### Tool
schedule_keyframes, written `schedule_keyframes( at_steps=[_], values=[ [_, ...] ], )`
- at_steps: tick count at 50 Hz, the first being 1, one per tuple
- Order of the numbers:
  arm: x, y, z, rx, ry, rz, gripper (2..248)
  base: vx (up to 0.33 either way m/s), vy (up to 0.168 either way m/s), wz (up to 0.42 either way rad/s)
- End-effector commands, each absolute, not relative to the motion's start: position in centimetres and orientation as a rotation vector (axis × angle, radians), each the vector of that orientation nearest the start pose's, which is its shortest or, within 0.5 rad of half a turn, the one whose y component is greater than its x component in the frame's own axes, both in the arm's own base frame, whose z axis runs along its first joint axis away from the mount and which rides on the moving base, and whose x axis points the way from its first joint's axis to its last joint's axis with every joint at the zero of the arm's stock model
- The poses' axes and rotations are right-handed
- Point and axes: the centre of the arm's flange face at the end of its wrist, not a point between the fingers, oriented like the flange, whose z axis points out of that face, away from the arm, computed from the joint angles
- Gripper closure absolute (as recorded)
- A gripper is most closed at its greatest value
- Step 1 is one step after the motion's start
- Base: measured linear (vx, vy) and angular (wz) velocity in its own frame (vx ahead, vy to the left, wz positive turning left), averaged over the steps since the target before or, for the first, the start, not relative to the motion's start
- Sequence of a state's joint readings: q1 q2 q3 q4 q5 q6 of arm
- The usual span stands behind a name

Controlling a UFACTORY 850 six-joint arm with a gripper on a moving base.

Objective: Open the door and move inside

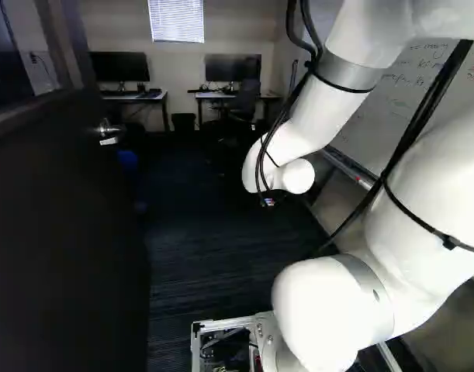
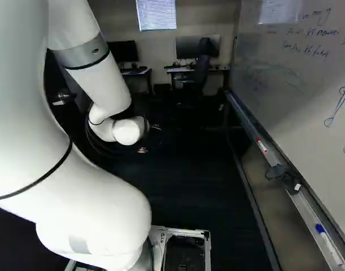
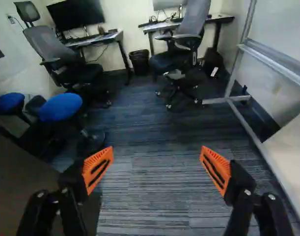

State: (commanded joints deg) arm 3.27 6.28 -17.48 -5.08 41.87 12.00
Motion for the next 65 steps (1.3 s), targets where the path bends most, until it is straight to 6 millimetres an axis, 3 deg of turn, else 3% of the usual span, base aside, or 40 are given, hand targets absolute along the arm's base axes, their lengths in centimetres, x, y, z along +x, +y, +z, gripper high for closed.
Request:
schedule_keyframes(
  at_steps=[65],
  values=[
    [34.72,2.52,38.50,-2.516,0.061,-1.603,3,0.191,0.001,-0.018]
  ],
)
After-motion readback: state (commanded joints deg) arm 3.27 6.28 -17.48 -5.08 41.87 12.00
